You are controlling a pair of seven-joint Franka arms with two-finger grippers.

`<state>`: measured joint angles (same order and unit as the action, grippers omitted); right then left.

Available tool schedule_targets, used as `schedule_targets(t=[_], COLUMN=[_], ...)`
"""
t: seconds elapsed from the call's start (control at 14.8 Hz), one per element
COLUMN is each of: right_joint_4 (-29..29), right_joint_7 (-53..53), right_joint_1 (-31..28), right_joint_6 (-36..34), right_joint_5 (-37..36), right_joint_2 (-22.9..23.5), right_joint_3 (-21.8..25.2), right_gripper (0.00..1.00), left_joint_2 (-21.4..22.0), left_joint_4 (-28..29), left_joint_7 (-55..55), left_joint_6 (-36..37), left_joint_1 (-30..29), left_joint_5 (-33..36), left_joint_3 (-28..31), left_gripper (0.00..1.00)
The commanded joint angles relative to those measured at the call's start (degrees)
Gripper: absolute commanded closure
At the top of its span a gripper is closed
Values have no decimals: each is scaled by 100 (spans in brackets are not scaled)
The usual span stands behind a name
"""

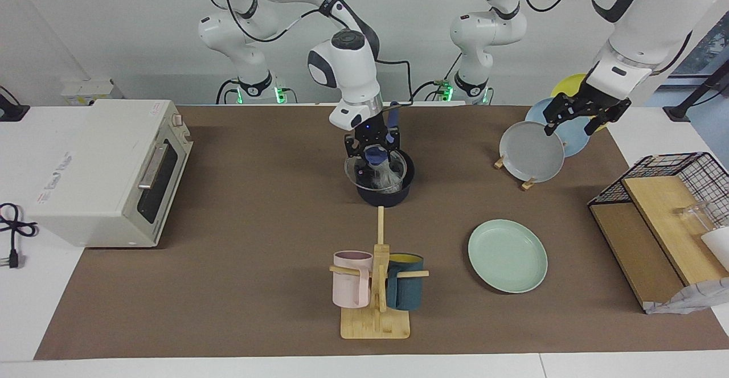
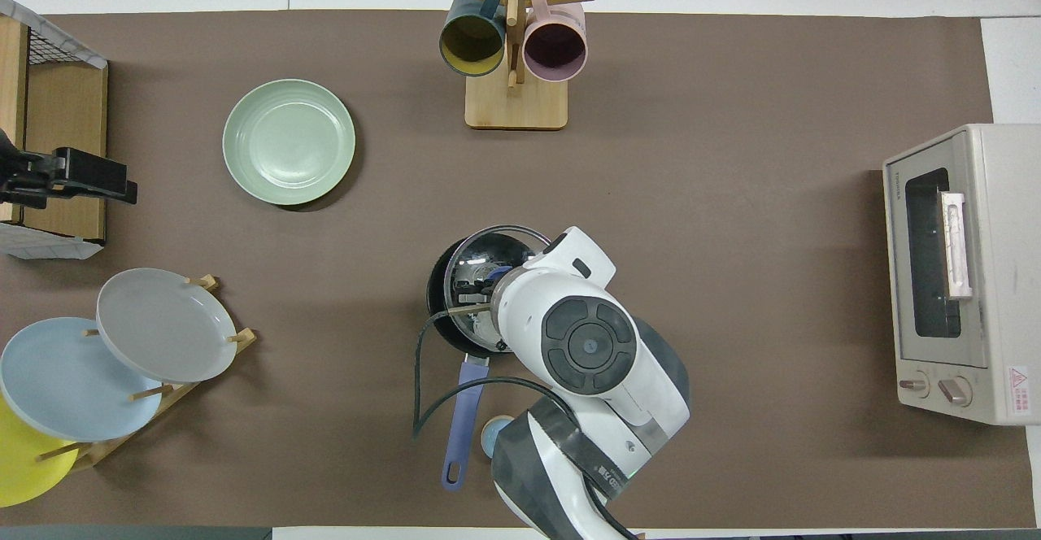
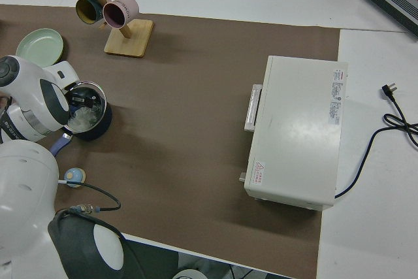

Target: Transfer vermicelli from plate to pot

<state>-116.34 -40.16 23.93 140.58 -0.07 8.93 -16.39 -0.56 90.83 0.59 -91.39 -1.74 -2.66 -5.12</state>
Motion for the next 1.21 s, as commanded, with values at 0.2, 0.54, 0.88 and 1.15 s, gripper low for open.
schedule_targets(t=[0.2,0.54,0.88,1.15], right_joint_4=[146,515,726,762], right_joint_7=[-36,43,17,-27], right_joint_1=[-38,-11,24,173], right_joint_6=[40,-503,-628,-646], right_joint_5=[603,500,499,412], right_joint_2=[56,303,549,619], right_joint_3=[-39,-31,-31,-13], right_gripper=[100,100,100,100], left_joint_2=[109,118,153,153], left_joint_4=[66,23,40,49], left_joint_7=[-50,-50,-67,-59], left_joint_6=[165,560,658,587], left_joint_1=[130,271,253,227], left_joint_5=[125,415,398,257], left_joint_3=[46,46,37,37], left_gripper=[0,0,0,0])
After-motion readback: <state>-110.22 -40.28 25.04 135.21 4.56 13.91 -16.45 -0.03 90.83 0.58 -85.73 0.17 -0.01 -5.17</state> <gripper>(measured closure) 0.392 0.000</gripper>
